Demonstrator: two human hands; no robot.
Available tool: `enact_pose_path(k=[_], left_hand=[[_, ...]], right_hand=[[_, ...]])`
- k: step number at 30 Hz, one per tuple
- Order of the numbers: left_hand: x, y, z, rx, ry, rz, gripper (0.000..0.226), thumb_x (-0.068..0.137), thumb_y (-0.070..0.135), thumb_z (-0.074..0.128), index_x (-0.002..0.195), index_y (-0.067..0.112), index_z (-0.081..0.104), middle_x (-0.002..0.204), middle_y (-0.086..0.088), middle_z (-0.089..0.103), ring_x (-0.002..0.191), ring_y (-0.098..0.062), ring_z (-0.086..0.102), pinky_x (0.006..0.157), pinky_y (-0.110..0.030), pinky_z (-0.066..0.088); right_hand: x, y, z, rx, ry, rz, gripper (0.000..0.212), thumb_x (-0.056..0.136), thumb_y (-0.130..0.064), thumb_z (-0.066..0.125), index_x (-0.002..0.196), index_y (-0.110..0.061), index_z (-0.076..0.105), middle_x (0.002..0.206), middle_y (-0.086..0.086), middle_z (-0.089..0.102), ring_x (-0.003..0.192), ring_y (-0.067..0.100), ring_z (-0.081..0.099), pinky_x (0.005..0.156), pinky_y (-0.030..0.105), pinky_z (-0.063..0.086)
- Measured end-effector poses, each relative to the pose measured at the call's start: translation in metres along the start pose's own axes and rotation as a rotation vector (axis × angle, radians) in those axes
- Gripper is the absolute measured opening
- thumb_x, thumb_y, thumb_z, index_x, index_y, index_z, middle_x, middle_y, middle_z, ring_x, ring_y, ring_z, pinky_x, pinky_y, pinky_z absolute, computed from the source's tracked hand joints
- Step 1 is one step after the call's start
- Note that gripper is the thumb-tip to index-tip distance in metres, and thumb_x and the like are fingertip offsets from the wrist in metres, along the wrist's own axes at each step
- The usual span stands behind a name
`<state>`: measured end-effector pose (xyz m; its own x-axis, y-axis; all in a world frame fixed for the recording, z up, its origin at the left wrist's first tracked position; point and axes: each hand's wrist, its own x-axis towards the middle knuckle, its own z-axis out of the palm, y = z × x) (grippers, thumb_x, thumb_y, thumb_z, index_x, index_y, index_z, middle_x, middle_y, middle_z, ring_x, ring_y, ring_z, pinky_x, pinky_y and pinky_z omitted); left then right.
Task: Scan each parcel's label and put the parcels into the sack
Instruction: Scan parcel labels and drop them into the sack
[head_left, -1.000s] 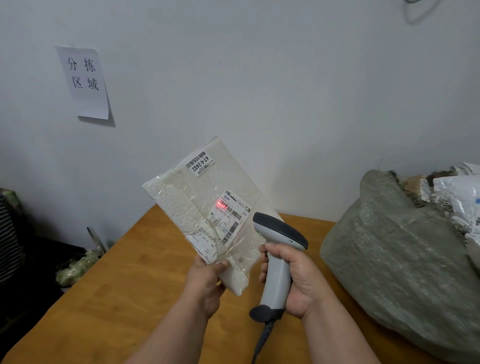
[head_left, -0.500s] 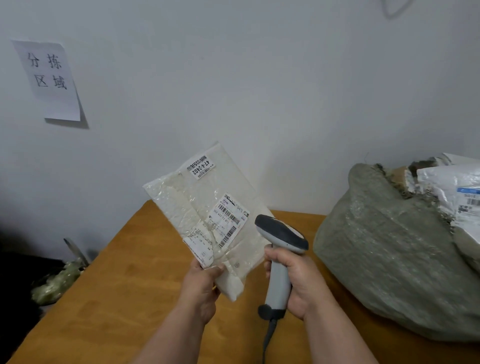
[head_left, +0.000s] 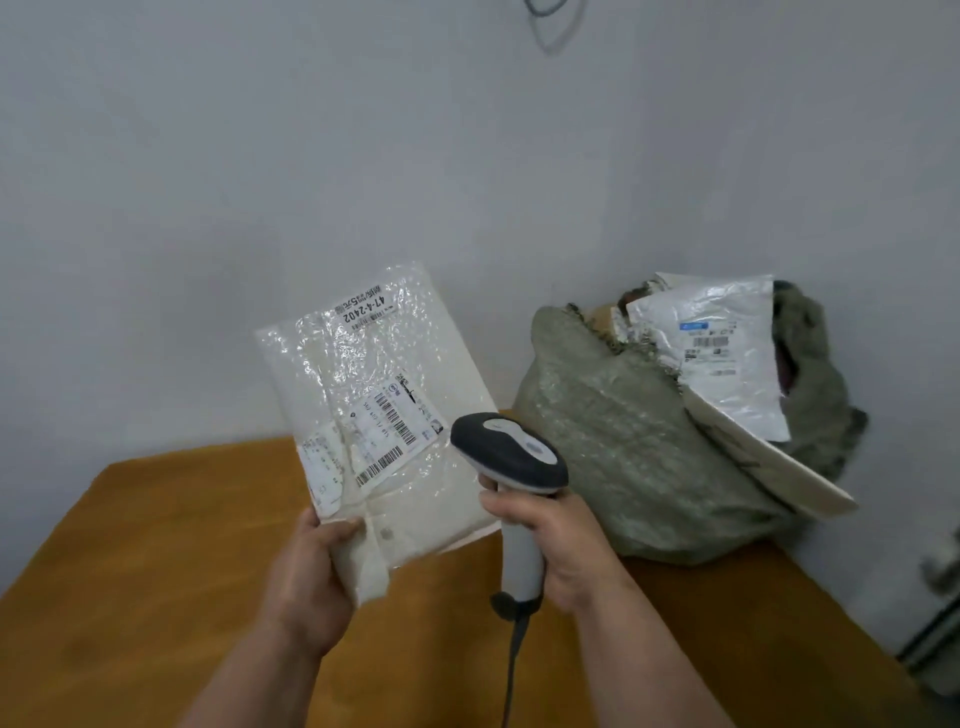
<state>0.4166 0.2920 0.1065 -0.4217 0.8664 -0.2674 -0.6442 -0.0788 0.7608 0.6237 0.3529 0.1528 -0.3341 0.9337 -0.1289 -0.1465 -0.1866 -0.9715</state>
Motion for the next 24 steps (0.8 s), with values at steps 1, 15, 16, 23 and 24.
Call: enact_pose_path(k=[1, 15, 16, 23, 24], left_hand=[[0.000, 0.000, 0.013, 0.014, -0.028, 0.012, 0.045, 0.091, -0.011, 0.045, 0.107, 0.028, 0.062, 0.097, -0.003, 0.078, 0.081, -0.026, 0.074, 0.062, -0.045, 0.062], [-0.037, -0.082, 0.239, 0.181, -0.376, 0.142, 0.028, 0.103, 0.020, 0.048, 0.129, 0.023, 0.060, 0.117, -0.007, 0.073, 0.105, -0.027, 0.071, 0.077, -0.039, 0.060], [-0.041, -0.096, 0.252, 0.229, -0.393, 0.123, 0.029, 0.104, 0.028, 0.047, 0.127, 0.026, 0.063, 0.117, -0.008, 0.073, 0.107, -0.027, 0.070, 0.084, -0.042, 0.058], [-0.047, -0.185, 0.308, 0.822, -0.386, 0.170, 0.080, 0.092, 0.026, 0.070, 0.153, 0.047, 0.022, 0.138, 0.002, 0.052, 0.115, -0.013, 0.057, 0.078, -0.019, 0.053], [-0.046, -0.195, 0.315, 0.896, -0.403, 0.205, 0.093, 0.086, 0.032, 0.076, 0.154, 0.048, 0.013, 0.147, 0.001, 0.044, 0.127, -0.017, 0.050, 0.088, -0.026, 0.054]], right_hand=[[-0.003, -0.007, -0.009, 0.030, -0.001, -0.027, 0.049, 0.054, -0.021, 0.093, 0.100, -0.016, 0.078, 0.096, 0.003, 0.079, 0.094, 0.019, 0.072, 0.080, 0.034, 0.053], [-0.045, -0.100, -0.194, 0.161, 0.363, -0.464, 0.041, 0.062, -0.013, 0.089, 0.093, -0.035, 0.076, 0.095, -0.006, 0.077, 0.095, 0.019, 0.072, 0.094, 0.059, 0.054], [-0.046, -0.105, -0.213, 0.167, 0.417, -0.486, 0.048, 0.058, -0.015, 0.090, 0.099, -0.034, 0.074, 0.098, -0.006, 0.077, 0.097, 0.021, 0.072, 0.095, 0.059, 0.054], [-0.042, -0.118, -0.300, 0.054, 0.639, -0.584, 0.042, 0.073, -0.011, 0.088, 0.110, -0.026, 0.074, 0.103, -0.012, 0.077, 0.096, 0.005, 0.072, 0.089, 0.037, 0.057], [-0.041, -0.118, -0.307, 0.030, 0.642, -0.592, 0.041, 0.074, -0.013, 0.088, 0.109, -0.030, 0.073, 0.102, -0.015, 0.077, 0.095, 0.002, 0.072, 0.086, 0.033, 0.056]])
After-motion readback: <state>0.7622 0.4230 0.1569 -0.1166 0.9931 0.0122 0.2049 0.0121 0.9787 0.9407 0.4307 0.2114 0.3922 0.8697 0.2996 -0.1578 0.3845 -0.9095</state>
